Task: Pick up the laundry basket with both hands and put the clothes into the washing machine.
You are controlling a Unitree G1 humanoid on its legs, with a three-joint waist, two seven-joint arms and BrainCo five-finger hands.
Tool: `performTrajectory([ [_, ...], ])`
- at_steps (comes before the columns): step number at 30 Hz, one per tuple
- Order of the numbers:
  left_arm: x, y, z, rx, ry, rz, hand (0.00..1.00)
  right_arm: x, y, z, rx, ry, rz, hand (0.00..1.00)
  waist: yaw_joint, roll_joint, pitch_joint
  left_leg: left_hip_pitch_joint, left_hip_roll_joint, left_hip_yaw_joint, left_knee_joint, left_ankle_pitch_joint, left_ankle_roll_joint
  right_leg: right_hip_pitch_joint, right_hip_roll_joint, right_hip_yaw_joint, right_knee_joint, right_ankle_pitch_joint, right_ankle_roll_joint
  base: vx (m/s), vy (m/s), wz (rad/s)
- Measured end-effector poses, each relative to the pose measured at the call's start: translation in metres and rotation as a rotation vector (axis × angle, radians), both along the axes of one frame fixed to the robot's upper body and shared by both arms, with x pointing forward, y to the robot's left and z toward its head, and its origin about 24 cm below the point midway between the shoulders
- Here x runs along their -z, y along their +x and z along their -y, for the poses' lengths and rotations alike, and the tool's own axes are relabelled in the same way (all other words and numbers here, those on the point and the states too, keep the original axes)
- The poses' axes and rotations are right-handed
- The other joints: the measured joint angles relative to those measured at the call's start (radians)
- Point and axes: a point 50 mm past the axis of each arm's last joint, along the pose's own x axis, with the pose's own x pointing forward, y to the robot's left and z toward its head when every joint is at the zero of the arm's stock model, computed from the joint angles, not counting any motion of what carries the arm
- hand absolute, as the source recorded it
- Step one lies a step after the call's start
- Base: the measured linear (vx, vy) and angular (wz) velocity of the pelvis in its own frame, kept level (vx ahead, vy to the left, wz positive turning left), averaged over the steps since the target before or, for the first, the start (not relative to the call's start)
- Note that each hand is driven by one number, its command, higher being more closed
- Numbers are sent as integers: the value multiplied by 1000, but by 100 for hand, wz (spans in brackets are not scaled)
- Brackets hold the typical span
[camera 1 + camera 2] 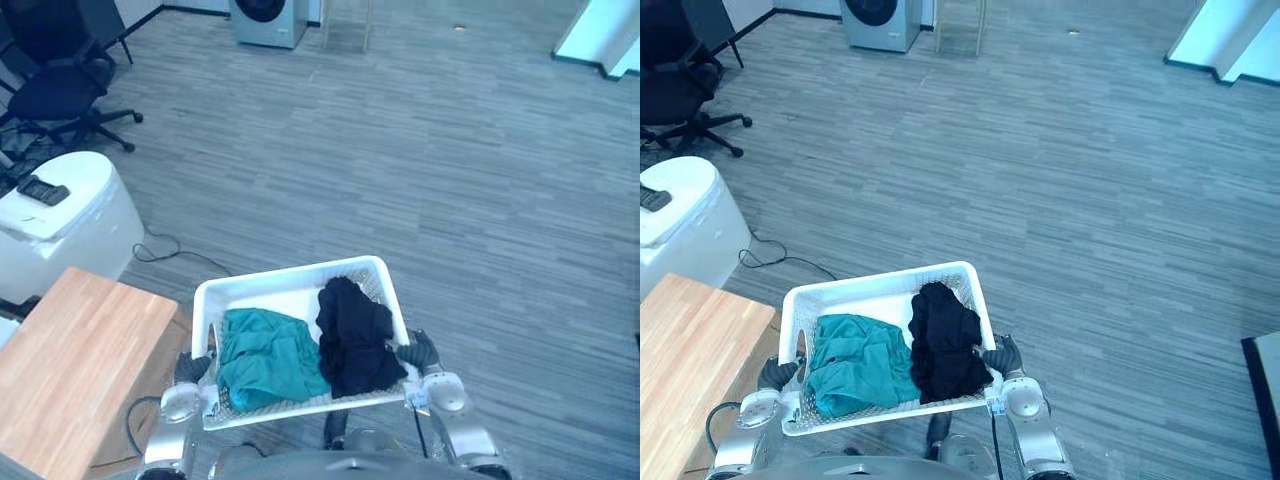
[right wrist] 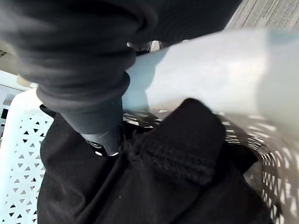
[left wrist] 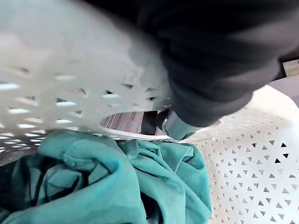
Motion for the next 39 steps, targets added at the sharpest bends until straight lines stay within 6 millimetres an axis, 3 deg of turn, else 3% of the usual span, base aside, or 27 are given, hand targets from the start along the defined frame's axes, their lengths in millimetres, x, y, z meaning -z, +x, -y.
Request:
performTrajectory([
  [1,0,-1,0,1,0,-2,100,-1,-3,0,4,-1,7,100,12,7,17,-25,65,-26,134,-8,49,26,27,19,-7,-5,-6,-70,-118,-55],
  [2,3,-6,-1,-11,-12,-15,100,-2,-4,1,3,-4,13,100,23,18,31,-75,119,-93,282,15,143,49,49,47,-9,-11,-16,-63,-91,-65],
  [3,6,-12,1,-21,-28,-30,100,-3,-4,2,4,-7,15,100,27,22,31,-128,109,-176,354,19,145,50,50,71,-8,-14,-19,-39,-25,-64],
  [4,6,-14,3,-28,-42,-25,100,-4,-4,4,11,-13,19,100,29,24,30,-161,81,-229,379,12,123,45,48,86,-9,-15,-20,13,42,-61],
  [6,3,-9,10,-31,-73,8,100,-10,-2,11,25,-29,47,100,40,24,34,-241,-128,-432,299,-49,19,18,16,153,-21,-11,-31,83,109,-75],
  [8,2,-8,9,-34,-76,15,100,-12,0,11,29,-10,57,100,47,19,37,-255,-233,-490,106,-58,0,16,-6,188,-64,0,-49,102,94,-78],
  [10,1,-6,10,-32,-77,24,100,-11,-2,13,38,-7,52,100,44,20,37,-288,-269,-527,-103,0,-4,19,-24,193,-99,2,-53,119,79,-41],
  [12,-1,-4,12,-35,-85,37,100,-12,-1,15,41,-13,54,100,57,33,42,-301,-277,-626,-281,113,-64,30,-17,222,-106,-4,-43,258,169,-46],
  [13,-1,-7,12,-39,-86,39,100,-12,0,15,39,-13,56,100,65,45,38,-283,-275,-655,-286,135,-68,31,-3,238,-104,-12,-28,287,224,-74],
  [15,-1,-9,5,-66,-76,36,100,-9,6,8,34,8,52,100,74,17,37,-267,-298,-651,-274,191,6,28,-29,277,-43,-45,21,228,191,-71],
  [17,0,-13,2,-69,-67,25,100,-7,4,4,34,20,46,100,72,-21,13,-272,-335,-612,-226,143,74,-56,-80,298,127,-129,62,321,243,-46],
  [19,1,-15,-1,-62,-55,15,100,-2,0,1,47,38,25,100,67,-66,7,-253,-398,-578,-182,84,105,-162,-160,307,521,-205,108,301,199,-12],
  [20,1,-16,-3,-52,-43,10,100,5,-3,-1,51,49,-6,100,64,-89,10,-198,-441,-552,-182,57,125,-206,-213,314,781,-187,170,452,209,-17],
  [21,3,-22,-5,-49,-35,-9,100,12,-7,-2,54,57,-38,100,63,-87,15,-139,-460,-541,-180,26,148,-218,-237,301,949,-144,197,388,170,-30],
  [23,2,-23,-9,-37,-16,-17,100,16,-9,-5,53,75,-61,100,63,-69,30,-61,-462,-537,-197,-12,168,-246,-236,266,1104,-147,173,412,128,-30],
  [25,1,-23,-12,-15,3,-23,100,19,-12,-6,38,82,-80,100,51,-58,42,26,-469,-546,-264,-29,174,-306,-237,205,1130,-177,96,401,78,-13],
  [26,0,-20,-11,1,8,-19,100,19,-13,-5,42,88,-73,100,34,-49,52,79,-469,-561,-304,-35,173,-358,-235,164,1074,-192,70,377,24,24],
  [28,-4,-12,-9,23,10,5,100,10,-7,-3,48,92,-20,100,2,-40,59,134,-461,-590,-340,-46,162,-429,-228,137,858,-186,72,415,-13,56],
  [29,-8,-1,-5,50,14,31,100,6,-6,1,61,88,2,100,-15,-29,66,164,-448,-618,-351,-67,144,-448,-227,126,640,-140,80,504,-81,80],
  [30,-12,7,-4,72,21,51,100,5,-7,4,78,87,1,100,-20,-39,63,214,-438,-644,-374,-85,122,-443,-226,126,392,-39,93,532,-107,76],
  [32,-13,10,-6,90,39,53,100,8,-13,3,86,96,-14,100,-24,-62,45,269,-427,-661,-415,-113,81,-439,-233,130,179,70,106,483,-152,60],
  [33,-10,7,-7,87,39,36,100,9,-17,2,96,104,-18,100,-39,-42,35,318,-370,-682,-411,-165,32,-441,-202,137,191,96,80,711,-266,76],
  [34,-8,1,-9,77,40,22,100,11,-23,0,115,129,-27,100,-53,-40,21,295,-323,-700,-266,-195,-12,-427,-174,130,252,115,16,912,-394,68],
  [35,-7,0,-8,68,33,22,100,11,-24,0,123,130,-32,100,-53,-36,22,260,-297,-700,-138,-207,-31,-417,-164,116,291,147,-12,942,-456,49],
  [36,-4,-1,2,55,-2,19,100,9,-24,9,136,104,-29,100,-37,23,15,105,-194,-697,268,-103,-37,-374,-102,77,356,85,-29,772,-414,10],
  [38,3,-11,11,40,-37,-10,100,6,-23,15,116,72,-27,100,4,79,22,-26,-132,-707,562,157,-32,-310,-24,94,360,16,-57,793,-331,-64],
  [39,6,-17,19,29,-67,-25,100,5,-24,23,120,48,-28,100,23,110,42,-121,-134,-726,745,124,-35,-233,14,117,347,-19,-65,825,-253,-83],
])
